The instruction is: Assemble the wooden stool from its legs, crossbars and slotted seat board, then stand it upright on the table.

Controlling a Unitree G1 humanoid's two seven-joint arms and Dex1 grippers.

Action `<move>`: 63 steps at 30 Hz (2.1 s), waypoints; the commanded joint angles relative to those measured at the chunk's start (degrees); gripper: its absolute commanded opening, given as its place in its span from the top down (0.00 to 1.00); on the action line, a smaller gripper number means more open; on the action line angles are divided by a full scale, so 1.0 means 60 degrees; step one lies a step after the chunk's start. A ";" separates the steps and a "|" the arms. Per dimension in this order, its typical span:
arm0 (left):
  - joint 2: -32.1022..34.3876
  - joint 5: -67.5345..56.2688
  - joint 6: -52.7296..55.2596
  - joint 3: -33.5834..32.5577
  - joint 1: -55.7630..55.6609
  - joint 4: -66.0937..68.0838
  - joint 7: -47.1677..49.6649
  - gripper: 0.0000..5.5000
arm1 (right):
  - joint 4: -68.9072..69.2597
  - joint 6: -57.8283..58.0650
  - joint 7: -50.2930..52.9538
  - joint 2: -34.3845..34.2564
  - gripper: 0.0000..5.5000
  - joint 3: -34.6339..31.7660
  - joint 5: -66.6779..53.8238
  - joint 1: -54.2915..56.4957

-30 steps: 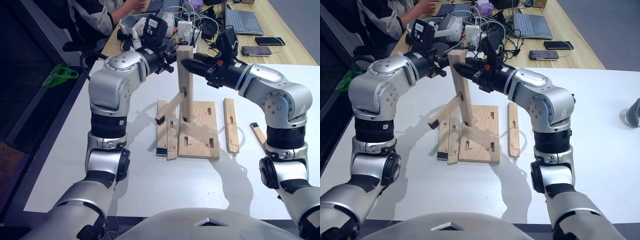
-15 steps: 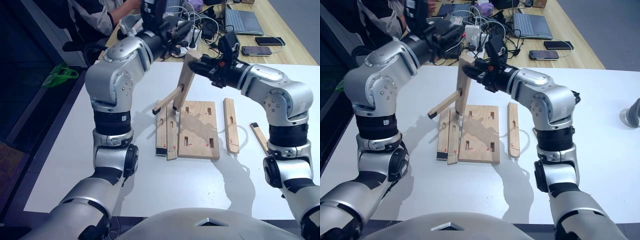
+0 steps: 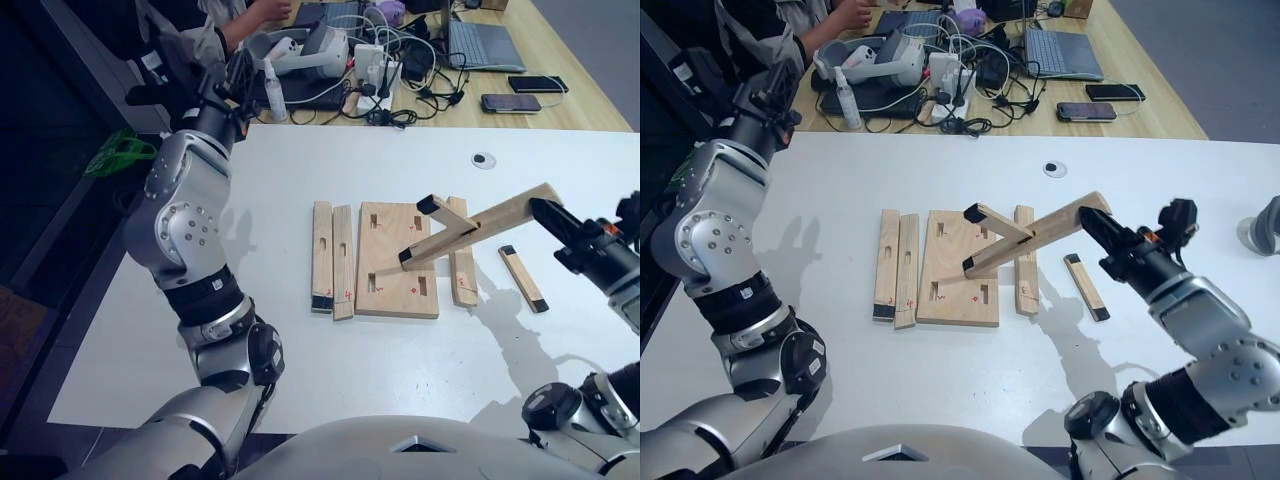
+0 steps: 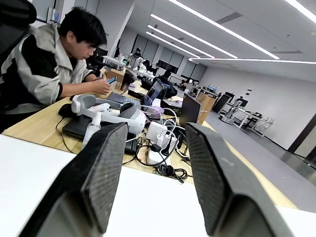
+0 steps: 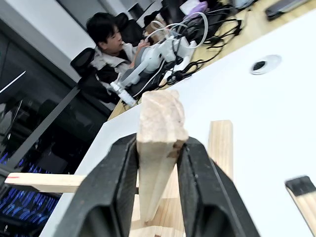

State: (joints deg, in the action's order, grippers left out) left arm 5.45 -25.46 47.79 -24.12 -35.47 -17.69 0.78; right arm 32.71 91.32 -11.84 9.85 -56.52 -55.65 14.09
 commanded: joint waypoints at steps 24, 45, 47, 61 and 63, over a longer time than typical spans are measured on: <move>-0.0950 -0.0557 -0.0849 0.0231 0.1312 -0.0718 0.1369 0.61 | -0.2933 -0.3922 0.4324 0.5936 0.82 0.2050 -0.9472 -0.4044; -0.0642 -0.0767 -0.0755 0.0436 0.1180 -0.0652 0.1520 0.61 | -0.1130 -0.7661 0.5096 0.5491 0.82 0.4972 -0.7971 -0.3505; -0.0590 -0.0779 -0.0736 0.0441 0.1177 -0.0662 0.1531 0.61 | -0.0664 -0.7674 0.4966 0.5594 0.82 0.5268 -0.7466 -0.3419; -0.0392 -0.0816 -0.0753 0.0418 0.1088 -0.0542 0.1614 0.61 | 0.0300 -0.8096 0.5193 0.5318 0.82 0.7008 -0.3951 -0.2596; -0.0372 -0.0817 -0.0739 0.0406 0.1099 -0.0567 0.1625 0.61 | 0.0161 -0.8054 0.5521 0.5131 0.82 0.7322 -0.3573 -0.2400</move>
State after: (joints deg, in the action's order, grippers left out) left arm 2.43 -29.94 42.77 -21.78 -28.18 -21.29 9.99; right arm 35.29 40.90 18.20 40.97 -14.97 -81.58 -0.30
